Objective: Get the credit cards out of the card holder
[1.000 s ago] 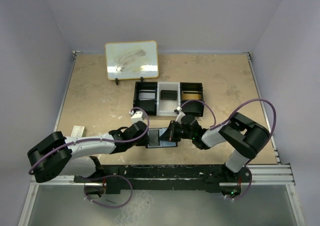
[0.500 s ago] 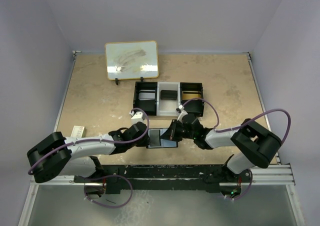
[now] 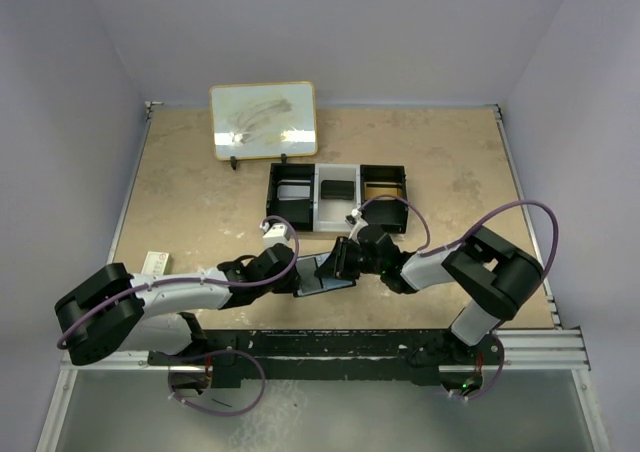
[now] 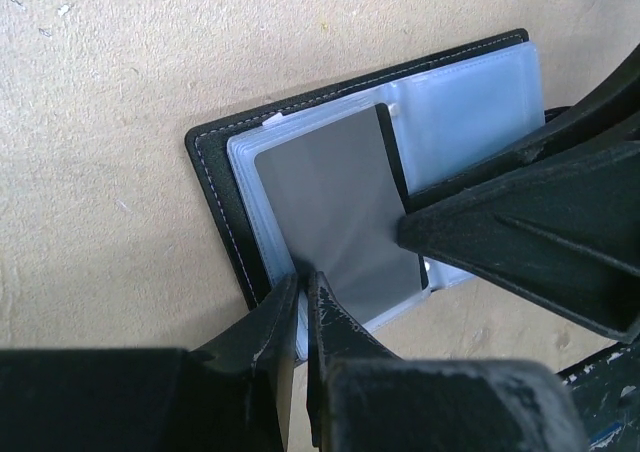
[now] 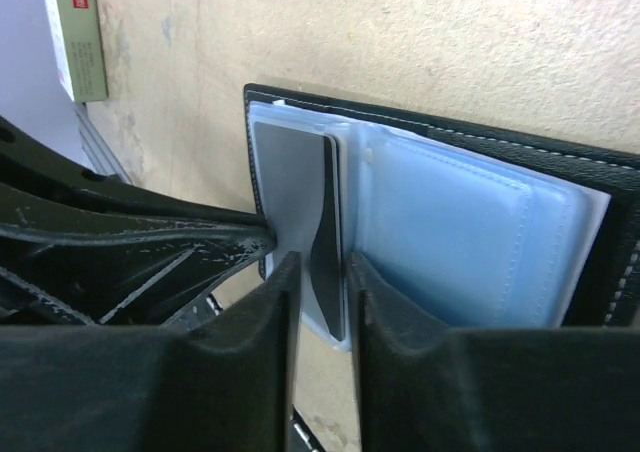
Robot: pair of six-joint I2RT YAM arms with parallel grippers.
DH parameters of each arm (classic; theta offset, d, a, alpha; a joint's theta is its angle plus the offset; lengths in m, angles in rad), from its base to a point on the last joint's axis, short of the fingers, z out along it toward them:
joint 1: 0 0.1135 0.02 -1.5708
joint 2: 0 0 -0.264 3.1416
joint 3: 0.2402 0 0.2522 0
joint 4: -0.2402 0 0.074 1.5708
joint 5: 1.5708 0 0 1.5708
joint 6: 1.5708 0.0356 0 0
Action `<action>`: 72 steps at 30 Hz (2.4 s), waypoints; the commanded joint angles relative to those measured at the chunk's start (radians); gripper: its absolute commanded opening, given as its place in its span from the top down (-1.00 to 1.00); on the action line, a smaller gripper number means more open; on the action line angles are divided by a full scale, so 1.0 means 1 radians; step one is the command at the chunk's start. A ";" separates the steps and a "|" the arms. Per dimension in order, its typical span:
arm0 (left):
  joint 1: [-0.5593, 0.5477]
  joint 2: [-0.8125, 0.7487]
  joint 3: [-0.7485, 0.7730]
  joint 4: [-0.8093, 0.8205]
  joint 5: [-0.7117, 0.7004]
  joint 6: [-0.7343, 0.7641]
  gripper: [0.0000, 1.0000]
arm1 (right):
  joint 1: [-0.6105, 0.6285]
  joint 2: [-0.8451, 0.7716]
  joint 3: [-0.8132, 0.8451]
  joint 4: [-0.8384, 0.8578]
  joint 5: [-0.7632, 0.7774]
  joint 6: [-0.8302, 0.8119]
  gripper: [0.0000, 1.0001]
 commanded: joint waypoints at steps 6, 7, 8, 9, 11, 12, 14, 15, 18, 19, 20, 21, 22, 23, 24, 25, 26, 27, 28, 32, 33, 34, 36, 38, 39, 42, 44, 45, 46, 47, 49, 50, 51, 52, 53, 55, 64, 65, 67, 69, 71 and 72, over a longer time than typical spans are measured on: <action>-0.010 0.027 -0.019 0.023 0.023 -0.004 0.90 | 0.008 -0.041 -0.034 0.018 0.010 0.007 1.00; -0.010 0.026 -0.019 0.019 0.017 -0.006 0.90 | 0.008 -0.054 -0.038 0.012 0.014 0.005 1.00; -0.010 0.025 -0.019 0.015 0.014 -0.006 0.90 | 0.007 -0.067 -0.040 0.010 0.016 0.003 1.00; -0.010 0.024 -0.018 0.010 0.010 -0.006 0.90 | 0.006 -0.076 -0.045 0.010 0.016 0.003 1.00; -0.009 0.021 -0.017 0.000 0.003 -0.008 0.90 | 0.002 -0.093 -0.051 0.014 0.013 0.003 1.00; -0.010 0.018 -0.017 -0.004 -0.002 -0.008 0.90 | 0.000 -0.102 -0.055 0.012 0.015 0.003 1.00; -0.010 0.013 -0.018 -0.010 -0.008 -0.009 0.89 | -0.005 -0.118 -0.068 0.007 0.024 0.008 1.00; -0.010 0.008 -0.018 -0.012 -0.008 -0.008 0.89 | -0.007 -0.126 -0.075 0.003 0.030 0.010 1.00; -0.010 0.005 -0.017 -0.015 -0.008 -0.006 0.89 | -0.013 -0.143 -0.086 -0.024 0.047 0.011 1.00; -0.010 0.004 -0.016 -0.016 -0.007 -0.005 0.89 | -0.015 -0.147 -0.088 -0.034 0.053 0.011 1.00; -0.010 0.004 -0.015 -0.016 -0.007 -0.003 0.89 | -0.017 -0.151 -0.091 -0.038 0.056 0.011 1.00; -0.010 0.004 -0.014 -0.016 -0.007 -0.002 0.89 | -0.019 -0.154 -0.096 -0.037 0.056 0.011 1.00; -0.010 0.006 -0.013 -0.015 -0.007 -0.001 0.89 | -0.021 -0.158 -0.099 -0.037 0.055 0.011 1.00; -0.010 0.008 -0.012 -0.015 -0.007 -0.001 0.89 | -0.021 -0.162 -0.102 -0.037 0.055 0.011 1.00; -0.010 0.010 -0.012 -0.013 -0.006 0.001 0.89 | -0.022 -0.164 -0.104 -0.040 0.056 0.011 1.00; -0.010 0.012 -0.011 -0.014 -0.004 0.002 0.89 | -0.023 -0.166 -0.105 -0.042 0.057 0.011 1.00; -0.010 0.013 -0.010 -0.014 -0.004 0.002 0.89 | -0.023 -0.165 -0.104 -0.045 0.058 0.011 1.00; -0.010 0.012 -0.010 -0.011 -0.002 0.003 0.89 | -0.023 -0.164 -0.102 -0.046 0.054 0.011 1.00; -0.010 0.013 -0.008 -0.009 0.001 0.004 0.89 | -0.023 -0.159 -0.100 -0.046 0.049 0.008 1.00; -0.010 0.016 -0.002 -0.011 0.003 0.009 0.89 | -0.023 -0.123 -0.075 -0.052 0.024 -0.008 0.94; -0.010 0.019 0.001 -0.013 0.005 0.010 0.89 | -0.023 -0.114 -0.072 -0.054 0.025 -0.009 0.86; -0.009 0.022 0.003 -0.014 0.005 0.012 0.89 | -0.023 -0.107 -0.071 -0.048 0.023 -0.005 0.80; -0.010 0.026 0.008 -0.019 0.005 0.014 0.89 | -0.023 -0.096 -0.076 -0.035 0.022 0.007 0.64; -0.010 0.030 0.011 -0.021 0.007 0.015 0.89 | -0.023 -0.090 -0.077 -0.026 0.020 0.009 0.56; -0.010 0.032 0.011 -0.021 0.008 0.016 0.89 | -0.023 -0.088 -0.077 -0.023 0.019 0.010 0.54; -0.010 0.035 0.011 -0.014 0.007 0.016 0.89 | -0.023 -0.072 -0.075 -0.014 0.020 0.012 0.50; -0.010 0.041 0.012 -0.009 0.008 0.015 0.89 | -0.023 -0.053 -0.072 0.010 0.034 0.016 0.49; -0.010 0.044 0.012 -0.007 0.008 0.014 0.89 | -0.023 -0.043 -0.073 0.027 0.034 0.020 0.50; -0.010 0.047 0.011 -0.005 0.009 0.012 0.89 | -0.023 -0.032 -0.076 0.043 0.028 0.027 0.51; -0.010 0.049 0.010 -0.004 0.010 0.011 0.89 | -0.023 -0.022 -0.083 0.055 0.018 0.031 0.56; -0.010 0.050 0.010 -0.009 0.010 0.011 0.89 | -0.023 -0.017 -0.097 0.072 -0.005 0.048 0.73; -0.010 0.048 0.011 -0.013 0.008 0.011 0.89 | -0.023 -0.023 -0.106 0.081 0.000 0.056 0.81; -0.010 0.043 0.010 -0.019 0.004 0.012 0.89 | -0.023 -0.035 -0.113 0.079 0.012 0.060 0.85; -0.010 0.038 0.010 -0.025 0.000 0.012 0.89 | -0.023 -0.050 -0.118 0.068 0.026 0.062 0.89; -0.009 0.034 0.009 -0.030 -0.007 0.011 0.89 | -0.023 -0.065 -0.120 0.055 0.039 0.061 0.92; -0.010 0.024 0.006 -0.036 -0.013 0.010 0.89 | -0.023 -0.094 -0.122 0.025 0.064 0.055 0.97; -0.010 0.019 0.014 -0.039 -0.022 0.007 0.89 | -0.026 -0.125 -0.105 -0.058 0.078 0.006 1.00; -0.010 0.018 0.016 -0.041 -0.023 0.006 0.89 | -0.026 -0.127 -0.107 -0.058 0.080 0.006 1.00; -0.010 0.013 0.016 -0.043 -0.023 0.006 0.89 | -0.026 -0.132 -0.113 -0.055 0.084 0.004 1.00; -0.010 0.006 0.016 -0.047 -0.025 0.006 0.89 | -0.026 -0.134 -0.115 -0.055 0.080 -0.004 1.00; -0.010 -0.002 0.015 -0.049 -0.028 0.006 0.89 | -0.027 -0.133 -0.117 -0.055 0.075 -0.009 1.00; -0.010 -0.006 0.015 -0.050 -0.029 0.007 0.89 | -0.027 -0.130 -0.117 -0.054 0.072 -0.007 1.00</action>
